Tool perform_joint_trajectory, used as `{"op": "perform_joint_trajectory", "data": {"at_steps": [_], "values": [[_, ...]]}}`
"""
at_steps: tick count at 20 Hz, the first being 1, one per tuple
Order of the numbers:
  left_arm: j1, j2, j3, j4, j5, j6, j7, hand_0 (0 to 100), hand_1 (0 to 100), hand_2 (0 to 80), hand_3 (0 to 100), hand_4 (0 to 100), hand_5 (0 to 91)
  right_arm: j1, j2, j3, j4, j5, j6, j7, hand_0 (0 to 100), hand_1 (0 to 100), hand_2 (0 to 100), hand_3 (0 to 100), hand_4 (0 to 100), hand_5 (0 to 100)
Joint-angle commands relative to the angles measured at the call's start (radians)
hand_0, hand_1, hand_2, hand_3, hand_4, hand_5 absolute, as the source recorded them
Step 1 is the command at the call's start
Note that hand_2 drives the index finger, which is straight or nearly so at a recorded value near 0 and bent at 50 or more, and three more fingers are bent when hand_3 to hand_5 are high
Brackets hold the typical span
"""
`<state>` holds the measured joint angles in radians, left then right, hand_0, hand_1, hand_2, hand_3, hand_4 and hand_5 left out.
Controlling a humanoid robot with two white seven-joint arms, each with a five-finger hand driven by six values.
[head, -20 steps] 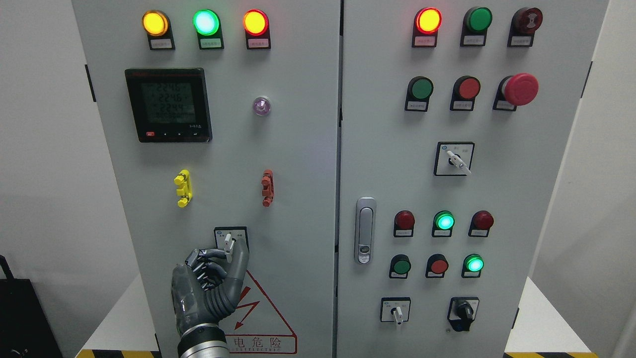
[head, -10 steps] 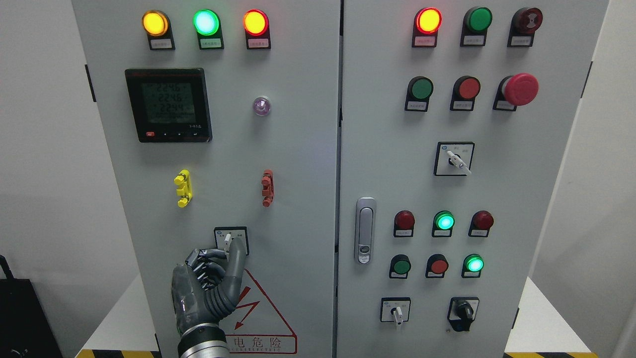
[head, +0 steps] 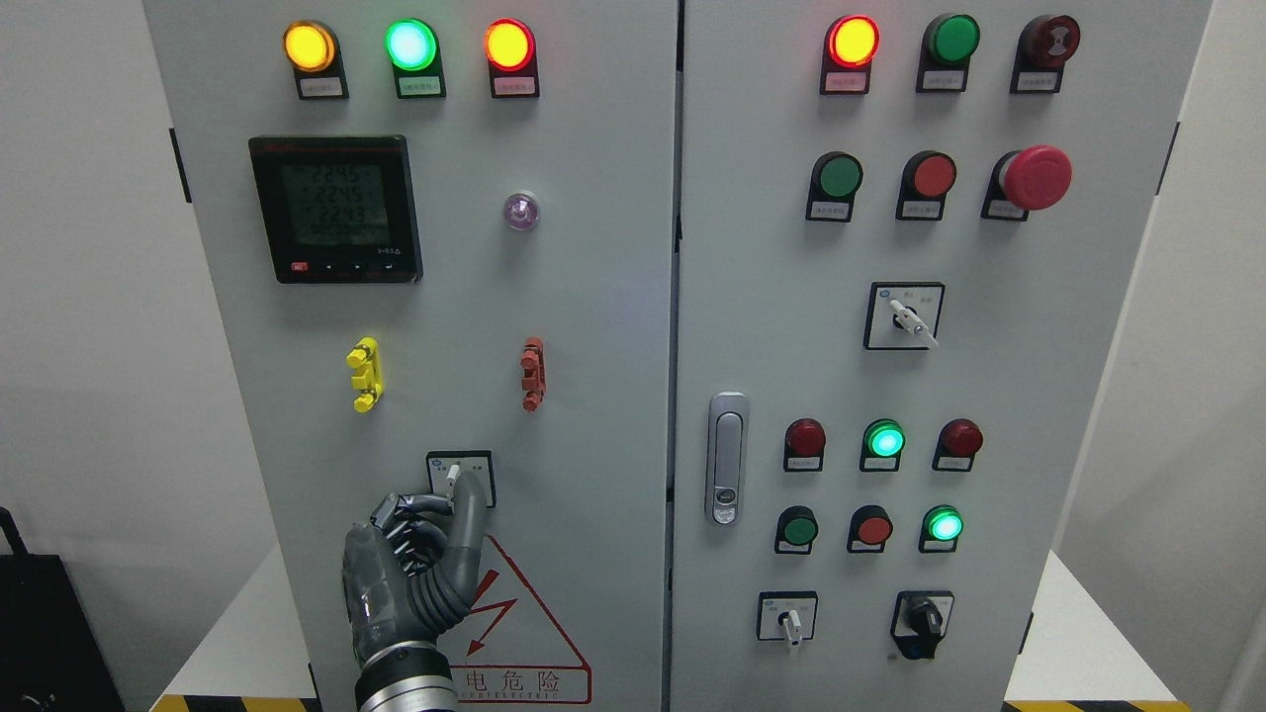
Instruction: Turn on light switch 1
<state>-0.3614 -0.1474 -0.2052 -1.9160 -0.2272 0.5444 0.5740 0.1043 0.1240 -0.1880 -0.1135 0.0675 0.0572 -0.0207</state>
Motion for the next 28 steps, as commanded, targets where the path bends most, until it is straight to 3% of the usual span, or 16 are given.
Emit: {"op": "perform_joint_trajectory", "data": {"at_steps": [1,19,28], "values": [[-0.002,-0.001,0.000,0.008,-0.001,0.000,-0.002,24,44,58.3,93,94,85.2,0.000,0.000,-0.001,0.000,0.000,0.000,-0.001,0,0,0,0,0,0],[-0.008,-0.001,-0.005,0.012,0.000,-0.001,-0.003,25,41,58.5,93,94,85.1,0.000,-0.001,-0.001,0.000,0.000,0.000,-0.002,0,0,0,0,0,0],[-0.010,-0.001,-0.008,0.014,0.000,-0.001,-0.003,31,38,58.8,94,94,85.1,0.000,0.000,-0.001,0.000,0.000,0.000,-0.002,0,0,0,0,0,0]]}}
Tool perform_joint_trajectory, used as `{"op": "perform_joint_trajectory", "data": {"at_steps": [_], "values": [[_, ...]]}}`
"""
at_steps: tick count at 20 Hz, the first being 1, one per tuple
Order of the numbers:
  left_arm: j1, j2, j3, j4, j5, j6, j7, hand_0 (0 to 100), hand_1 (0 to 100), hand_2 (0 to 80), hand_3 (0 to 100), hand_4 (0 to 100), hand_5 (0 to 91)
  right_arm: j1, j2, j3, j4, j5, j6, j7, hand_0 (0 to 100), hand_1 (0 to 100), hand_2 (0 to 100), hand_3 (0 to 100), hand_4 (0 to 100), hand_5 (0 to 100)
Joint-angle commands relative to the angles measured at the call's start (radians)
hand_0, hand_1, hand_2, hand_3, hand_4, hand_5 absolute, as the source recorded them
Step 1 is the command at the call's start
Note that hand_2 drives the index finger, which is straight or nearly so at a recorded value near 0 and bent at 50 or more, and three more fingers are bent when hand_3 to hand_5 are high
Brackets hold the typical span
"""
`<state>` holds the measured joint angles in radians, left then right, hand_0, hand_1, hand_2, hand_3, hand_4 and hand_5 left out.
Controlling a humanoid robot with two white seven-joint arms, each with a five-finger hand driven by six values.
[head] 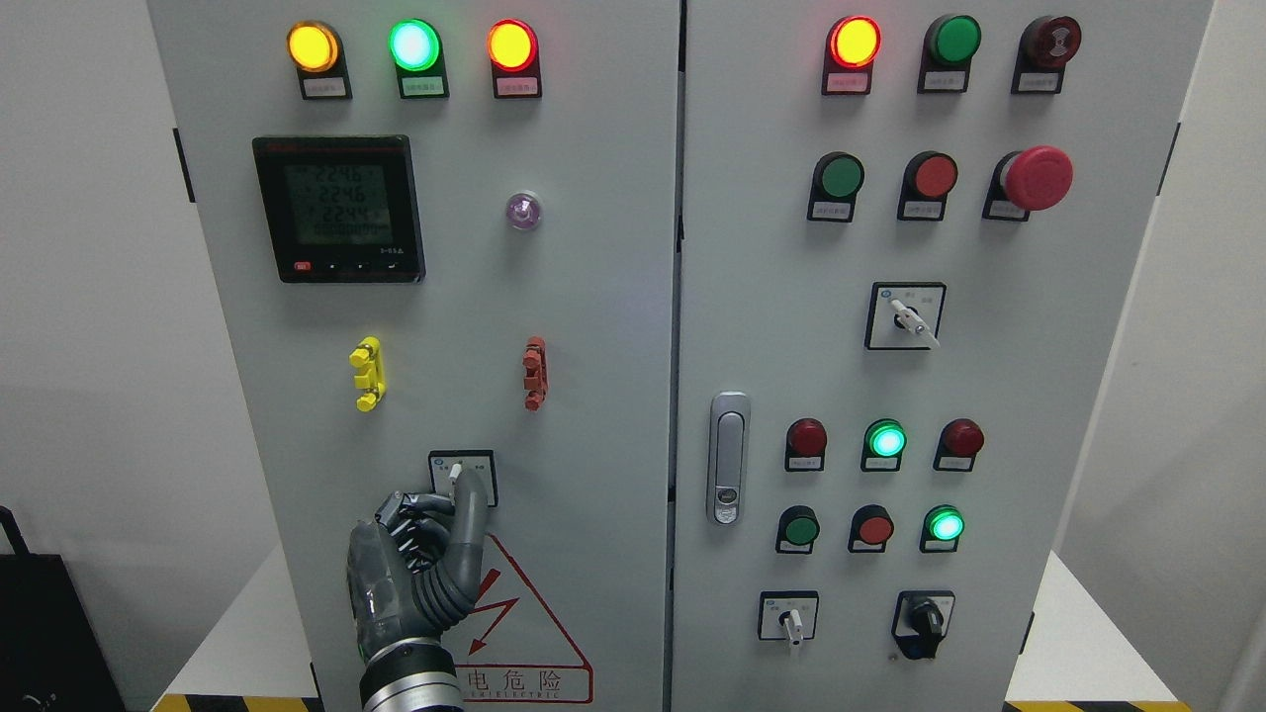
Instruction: Turn on light switch 1
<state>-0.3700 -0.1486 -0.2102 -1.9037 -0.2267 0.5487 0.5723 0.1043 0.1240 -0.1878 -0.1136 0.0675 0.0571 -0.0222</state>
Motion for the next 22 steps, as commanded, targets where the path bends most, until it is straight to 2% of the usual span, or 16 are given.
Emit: {"op": "perform_joint_trajectory", "data": {"at_steps": [1,22], "values": [[-0.001,0.000,-0.003,0.002,0.000,-0.006,-0.002,31,38,58.8,94,94,85.1,0.000,0.000,0.001,0.000,0.000,0.000,-0.001,0,0,0,0,0,0],[-0.006,0.000,-0.006,0.015,0.001,-0.007,-0.002,39,39,58.4,95,94,85.2,0.000,0.000,0.001,0.000,0.000,0.000,-0.001,0,0,0,0,0,0]]}}
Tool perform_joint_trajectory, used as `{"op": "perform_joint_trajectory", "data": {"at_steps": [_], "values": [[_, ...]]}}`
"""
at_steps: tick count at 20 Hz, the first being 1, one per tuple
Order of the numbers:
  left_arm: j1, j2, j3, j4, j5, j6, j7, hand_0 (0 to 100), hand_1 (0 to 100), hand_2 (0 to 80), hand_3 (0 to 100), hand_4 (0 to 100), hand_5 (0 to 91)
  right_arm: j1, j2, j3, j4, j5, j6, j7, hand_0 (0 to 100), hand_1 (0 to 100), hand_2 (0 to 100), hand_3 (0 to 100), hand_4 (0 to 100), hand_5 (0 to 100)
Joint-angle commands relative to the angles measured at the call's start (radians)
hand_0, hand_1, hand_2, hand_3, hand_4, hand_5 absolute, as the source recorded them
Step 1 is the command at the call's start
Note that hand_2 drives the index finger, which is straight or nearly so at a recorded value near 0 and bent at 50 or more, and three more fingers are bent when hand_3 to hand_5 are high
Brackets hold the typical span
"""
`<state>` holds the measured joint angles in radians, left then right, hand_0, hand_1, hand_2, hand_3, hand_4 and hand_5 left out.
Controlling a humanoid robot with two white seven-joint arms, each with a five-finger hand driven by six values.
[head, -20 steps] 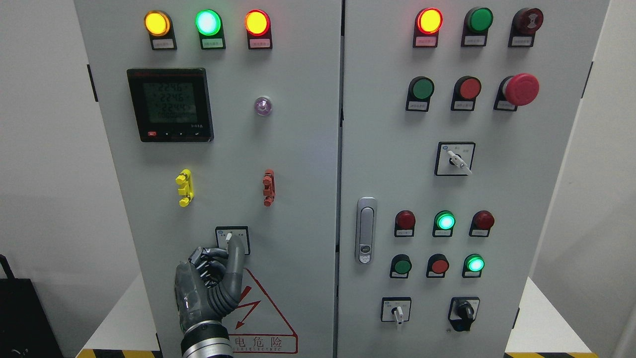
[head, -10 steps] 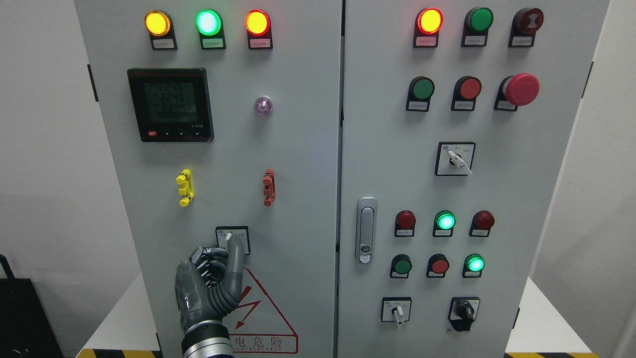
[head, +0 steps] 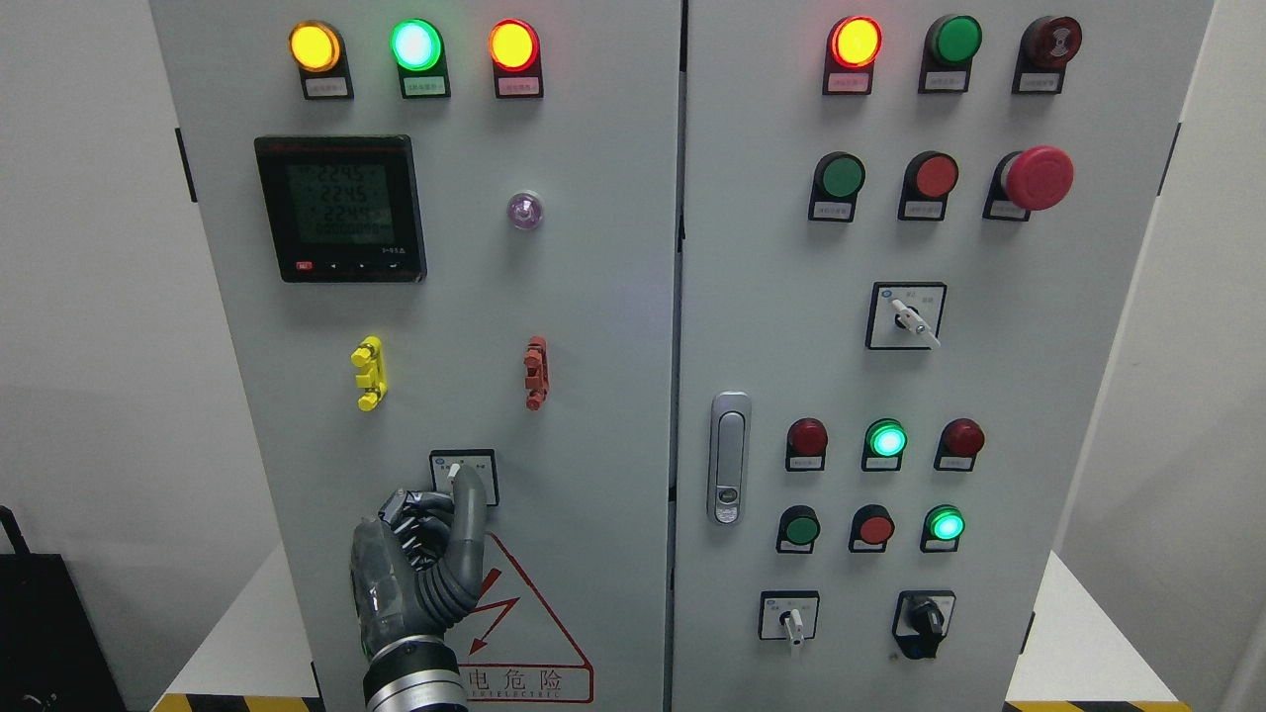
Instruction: Turn on light switch 1
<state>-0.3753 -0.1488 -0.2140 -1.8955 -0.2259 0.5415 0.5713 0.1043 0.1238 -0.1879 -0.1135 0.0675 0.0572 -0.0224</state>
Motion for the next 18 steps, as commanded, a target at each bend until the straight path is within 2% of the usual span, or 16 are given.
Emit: {"op": "perform_joint_trajectory", "data": {"at_steps": [1,18], "values": [[-0.001,0.000,-0.002,0.007,0.000,0.000,-0.001,40,39,58.4,95,94,85.2,0.000,0.000,-0.001,0.000,0.000,0.000,-0.001,0,0,0,0,0,0],[-0.001,0.000,-0.002,0.006,0.000,-0.003,-0.001,46,33,58.4,95,95,85.3,0.000,-0.001,0.001,0.000,0.000,0.000,-0.001,0,0,0,0,0,0]]}}
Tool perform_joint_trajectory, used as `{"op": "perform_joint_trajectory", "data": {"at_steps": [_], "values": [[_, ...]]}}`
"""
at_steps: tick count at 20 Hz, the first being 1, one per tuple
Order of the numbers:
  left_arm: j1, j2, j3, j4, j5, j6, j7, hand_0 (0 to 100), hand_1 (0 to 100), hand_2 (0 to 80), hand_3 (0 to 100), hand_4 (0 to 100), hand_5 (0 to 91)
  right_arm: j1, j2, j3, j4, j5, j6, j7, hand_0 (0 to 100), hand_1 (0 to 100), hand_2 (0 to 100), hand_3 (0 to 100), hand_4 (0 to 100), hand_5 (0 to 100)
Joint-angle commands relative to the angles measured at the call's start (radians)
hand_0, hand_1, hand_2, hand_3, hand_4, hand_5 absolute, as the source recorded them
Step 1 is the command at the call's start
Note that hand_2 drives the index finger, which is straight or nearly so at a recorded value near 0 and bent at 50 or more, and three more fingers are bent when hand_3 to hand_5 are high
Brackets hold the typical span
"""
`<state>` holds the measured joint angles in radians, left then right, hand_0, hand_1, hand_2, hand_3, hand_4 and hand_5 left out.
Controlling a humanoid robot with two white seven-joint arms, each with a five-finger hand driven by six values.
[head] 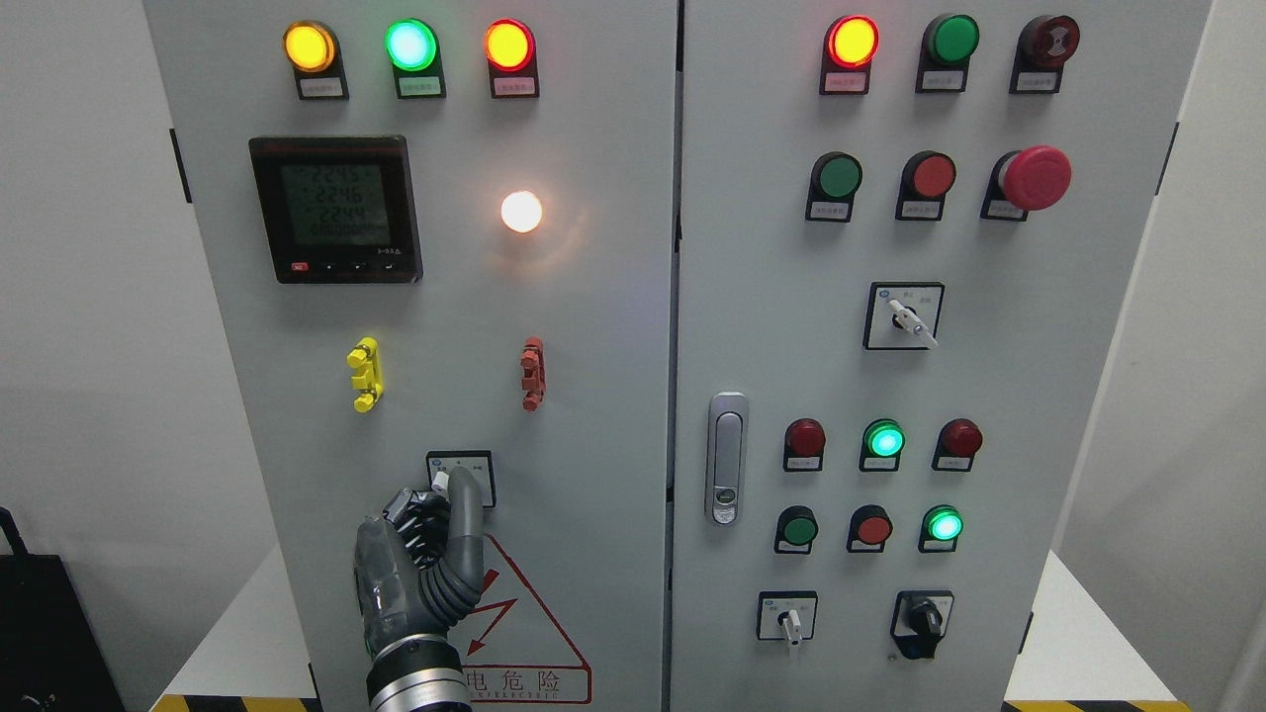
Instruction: Turn on light switch 1
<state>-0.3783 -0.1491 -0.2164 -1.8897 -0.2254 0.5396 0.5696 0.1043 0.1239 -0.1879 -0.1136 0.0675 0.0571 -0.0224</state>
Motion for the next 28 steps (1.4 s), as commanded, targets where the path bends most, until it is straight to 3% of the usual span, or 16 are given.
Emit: {"op": "perform_joint_trajectory", "data": {"at_steps": [1,13,15,17,20,28], "values": [[0.003,0.000,0.000,0.000,0.000,-0.001,0.001,46,33,58.4,95,95,85.3,0.000,0.000,0.001,0.000,0.000,0.000,0.001,0,0,0,0,0,0],[0.004,0.000,0.000,0.000,0.003,-0.003,0.001,48,27,59.3,95,95,85.3,0.000,0.000,0.001,0.000,0.000,0.000,-0.001,0,0,0,0,0,0],[0.004,0.000,-0.001,0.000,0.005,-0.003,0.001,42,27,59.3,95,95,85.3,0.000,-0.001,0.001,0.000,0.000,0.000,0.001,0,0,0,0,0,0],[0.004,0.000,-0.001,0.000,0.005,-0.003,0.001,24,30,59.3,95,95,85.3,0.000,0.000,0.001,0.000,0.000,0.000,-0.001,0,0,0,0,0,0],[0.003,0.000,-0.001,0.001,0.005,-0.003,0.001,9,34,59.3,95,95,85.3,0.000,-0.001,-0.001,0.000,0.000,0.000,-0.001,0,0,0,0,0,0],[0.007,0.000,-0.001,0.000,0.005,-0.006,0.001,3,36,59.5,95,95,85.3,0.000,0.000,-0.001,0.000,0.000,0.000,-0.001,0,0,0,0,0,0]]}}
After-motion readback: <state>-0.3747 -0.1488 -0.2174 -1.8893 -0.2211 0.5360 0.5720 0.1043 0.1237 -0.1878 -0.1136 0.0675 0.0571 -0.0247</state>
